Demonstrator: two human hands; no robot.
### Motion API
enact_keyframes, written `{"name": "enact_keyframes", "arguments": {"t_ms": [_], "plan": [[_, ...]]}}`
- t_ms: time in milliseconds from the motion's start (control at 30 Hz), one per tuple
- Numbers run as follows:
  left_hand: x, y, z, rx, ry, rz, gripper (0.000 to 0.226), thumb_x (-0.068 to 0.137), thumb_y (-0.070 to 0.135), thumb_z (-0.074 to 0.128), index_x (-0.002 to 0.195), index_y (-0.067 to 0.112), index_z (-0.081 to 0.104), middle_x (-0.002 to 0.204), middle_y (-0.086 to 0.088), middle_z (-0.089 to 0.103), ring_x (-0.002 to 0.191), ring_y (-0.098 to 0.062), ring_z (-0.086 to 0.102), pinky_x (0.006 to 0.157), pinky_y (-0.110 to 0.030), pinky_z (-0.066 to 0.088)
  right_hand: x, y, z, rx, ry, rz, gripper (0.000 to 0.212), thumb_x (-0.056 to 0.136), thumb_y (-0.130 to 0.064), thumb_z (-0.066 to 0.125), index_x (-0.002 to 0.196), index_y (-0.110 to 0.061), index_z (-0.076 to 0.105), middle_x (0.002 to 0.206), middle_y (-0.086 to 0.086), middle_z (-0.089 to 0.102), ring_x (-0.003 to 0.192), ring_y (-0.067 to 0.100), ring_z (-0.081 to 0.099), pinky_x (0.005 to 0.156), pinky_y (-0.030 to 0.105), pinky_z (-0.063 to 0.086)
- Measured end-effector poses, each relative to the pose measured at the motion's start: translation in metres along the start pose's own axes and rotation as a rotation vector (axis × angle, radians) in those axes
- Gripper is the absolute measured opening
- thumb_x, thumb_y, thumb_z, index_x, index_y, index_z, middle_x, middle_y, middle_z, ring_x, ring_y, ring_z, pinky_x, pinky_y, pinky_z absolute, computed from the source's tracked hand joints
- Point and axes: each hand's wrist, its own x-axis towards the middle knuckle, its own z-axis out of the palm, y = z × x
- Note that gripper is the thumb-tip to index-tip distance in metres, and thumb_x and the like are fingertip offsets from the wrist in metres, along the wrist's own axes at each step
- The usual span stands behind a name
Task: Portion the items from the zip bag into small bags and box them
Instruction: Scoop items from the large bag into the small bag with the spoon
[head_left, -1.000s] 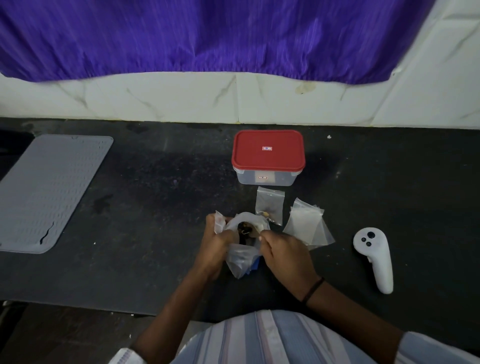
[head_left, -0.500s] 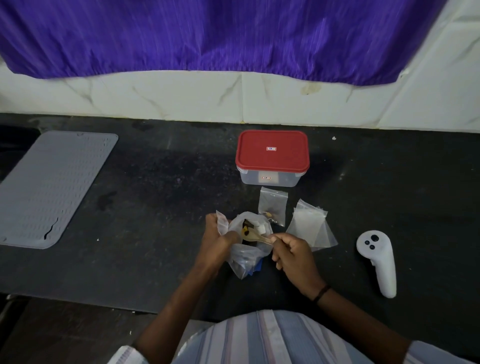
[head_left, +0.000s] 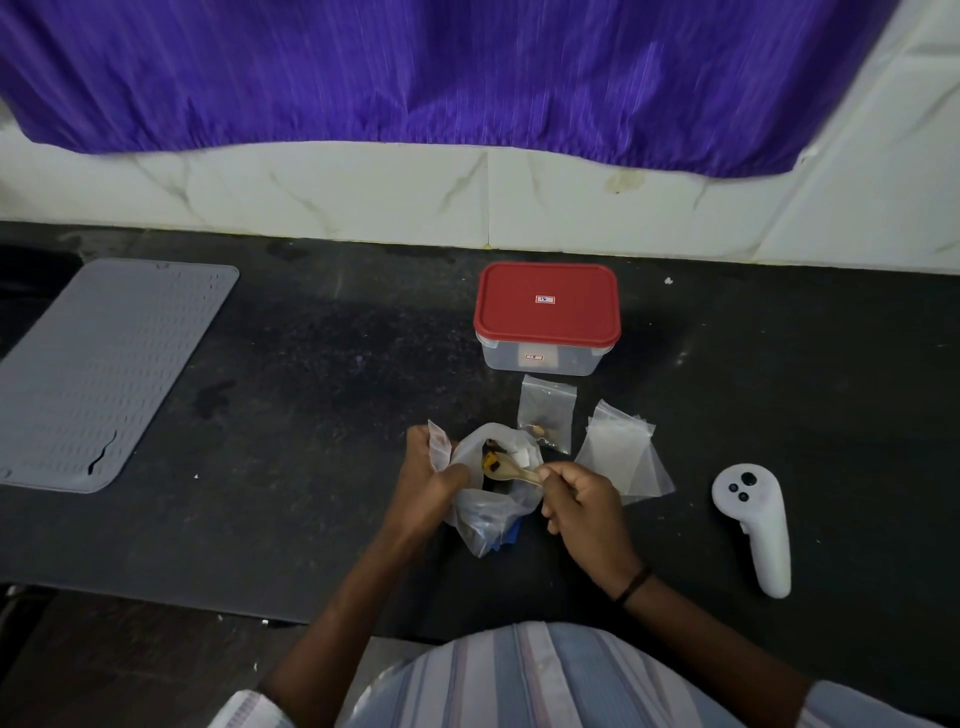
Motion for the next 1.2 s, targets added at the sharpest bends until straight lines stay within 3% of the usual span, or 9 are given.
{"name": "enact_keyframes", "arguments": {"t_ms": [167, 267, 433, 567, 667, 733, 800, 933, 1200], "plan": [[0.003, -0.002, -0.003, 0.005, -0.001, 0.033, 0.044, 0.078, 0.014, 0.069, 0.11, 0.024, 0.041, 0.113, -0.013, 0.055, 0.099, -0.026, 0.062, 0.078, -0.041, 0.058, -0.008, -0.002, -0.016, 0.17, -0.058, 0.055, 0.02, 0.1, -0.022, 0.049, 0.099, -0.021, 0.069, 0.063, 0.001, 0.057, 0.055, 0.013, 0.051, 0.054, 0.024, 0.046], [0.002, -0.003, -0.003, -0.013, 0.033, 0.094, 0.042, 0.083, 0.018, 0.076, 0.108, 0.023, 0.043, 0.109, -0.009, 0.06, 0.098, -0.023, 0.065, 0.074, -0.032, 0.058, -0.016, -0.008, -0.031, 0.185, -0.038, 0.066, 0.021, 0.1, -0.019, 0.049, 0.098, -0.02, 0.069, 0.064, 0.002, 0.057, 0.056, 0.013, 0.051, 0.053, 0.021, 0.046], [-0.005, 0.004, -0.007, 0.11, 0.228, 0.362, 0.043, 0.08, 0.02, 0.082, 0.103, 0.015, 0.046, 0.091, -0.004, 0.06, 0.079, -0.016, 0.061, 0.065, -0.028, 0.055, -0.032, -0.033, -0.051, 0.231, 0.009, 0.047, 0.021, 0.098, -0.017, 0.05, 0.096, -0.019, 0.071, 0.061, 0.001, 0.056, 0.054, 0.012, 0.05, 0.051, 0.023, 0.045], [-0.009, 0.011, -0.007, 0.243, 0.166, 0.531, 0.048, 0.075, 0.017, 0.085, 0.103, 0.018, 0.045, 0.089, 0.0, 0.059, 0.077, -0.01, 0.06, 0.062, -0.018, 0.051, -0.041, -0.067, -0.061, 0.262, 0.023, -0.039, 0.022, 0.097, -0.016, 0.052, 0.094, -0.021, 0.073, 0.057, 0.002, 0.054, 0.051, 0.014, 0.048, 0.048, 0.025, 0.043], [-0.009, 0.009, -0.002, 0.311, 0.121, 0.553, 0.051, 0.076, 0.02, 0.086, 0.109, 0.021, 0.047, 0.095, -0.003, 0.06, 0.082, -0.012, 0.061, 0.07, -0.023, 0.053, -0.044, -0.09, -0.062, 0.236, -0.014, -0.136, 0.021, 0.096, -0.014, 0.054, 0.093, -0.019, 0.074, 0.055, 0.004, 0.055, 0.048, 0.015, 0.048, 0.047, 0.024, 0.043], [-0.01, 0.006, 0.003, 0.337, 0.092, 0.511, 0.054, 0.077, 0.015, 0.085, 0.119, 0.01, 0.052, 0.105, -0.013, 0.063, 0.092, -0.022, 0.063, 0.083, -0.038, 0.055, -0.045, -0.099, -0.061, 0.199, -0.046, -0.181, 0.019, 0.095, -0.015, 0.055, 0.093, -0.019, 0.074, 0.055, 0.006, 0.056, 0.047, 0.015, 0.049, 0.047, 0.024, 0.044], [-0.011, 0.006, 0.006, 0.378, 0.092, 0.573, 0.052, 0.078, 0.012, 0.084, 0.119, 0.012, 0.053, 0.103, -0.012, 0.062, 0.089, -0.021, 0.062, 0.083, -0.042, 0.055, -0.044, -0.104, -0.058, 0.141, -0.062, -0.219, 0.018, 0.094, -0.016, 0.056, 0.092, -0.021, 0.073, 0.056, 0.005, 0.058, 0.047, 0.013, 0.051, 0.047, 0.024, 0.045], [-0.014, 0.015, 0.005, 0.432, 0.123, 0.745, 0.055, 0.077, 0.025, 0.082, 0.103, 0.042, 0.037, 0.089, 0.009, 0.052, 0.075, -0.006, 0.053, 0.066, -0.013, 0.042, -0.042, -0.103, -0.056, -0.041, -0.024, -0.32, 0.015, 0.094, -0.019, 0.059, 0.091, -0.023, 0.074, 0.058, -0.006, 0.06, 0.05, 0.01, 0.055, 0.048, 0.023, 0.045], [-0.014, 0.006, 0.008, 0.473, 0.111, 0.765, 0.045, 0.076, 0.043, 0.068, 0.108, 0.018, 0.049, 0.095, 0.004, 0.054, 0.081, -0.005, 0.051, 0.071, -0.006, 0.036, -0.044, -0.121, -0.051, -0.801, -0.059, -0.861, 0.01, 0.078, -0.014, 0.076, 0.086, -0.019, 0.073, 0.063, -0.008, 0.06, 0.052, 0.004, 0.053, 0.054, 0.011, 0.035]]}}
